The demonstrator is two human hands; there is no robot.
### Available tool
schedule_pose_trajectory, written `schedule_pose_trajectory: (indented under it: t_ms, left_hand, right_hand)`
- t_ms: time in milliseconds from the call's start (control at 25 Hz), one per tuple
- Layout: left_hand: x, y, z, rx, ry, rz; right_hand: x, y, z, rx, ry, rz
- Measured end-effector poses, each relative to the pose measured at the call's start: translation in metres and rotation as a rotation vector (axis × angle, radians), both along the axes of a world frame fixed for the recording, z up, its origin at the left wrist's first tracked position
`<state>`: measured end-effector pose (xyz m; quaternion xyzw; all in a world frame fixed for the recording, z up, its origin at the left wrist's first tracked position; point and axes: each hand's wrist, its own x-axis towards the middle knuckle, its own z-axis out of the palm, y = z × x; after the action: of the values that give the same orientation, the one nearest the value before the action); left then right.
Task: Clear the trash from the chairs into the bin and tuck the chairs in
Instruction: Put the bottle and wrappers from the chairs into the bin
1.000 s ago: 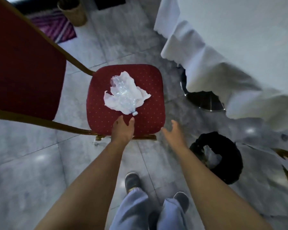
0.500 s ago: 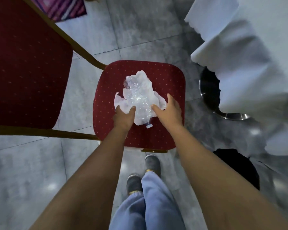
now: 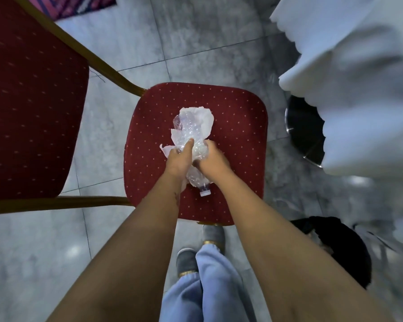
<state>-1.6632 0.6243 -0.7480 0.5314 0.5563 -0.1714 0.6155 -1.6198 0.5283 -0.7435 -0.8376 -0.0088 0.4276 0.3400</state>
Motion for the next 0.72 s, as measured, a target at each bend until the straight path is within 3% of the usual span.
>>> schedule_pose_trajectory:
  t_ms: [120,320,720]
  left_hand:
    - [-0.001,-0.007,0.005,-0.027,-0.029,0.046]
    - [-0.019,-0.036,0.044,-0.054,-0.068,-0.091]
    - [-0.068,-0.213,0.075,-0.125,-0.020,-0.505]
  right_hand:
    - [-0.011,-0.009,0.001,0.076,0.012,-0.139]
    - [-0.042,-0.049,0.025,0.140,-0.003,-0.287]
    - [-0.147,-0.222,0.069,0.135,-0.072,-0.715]
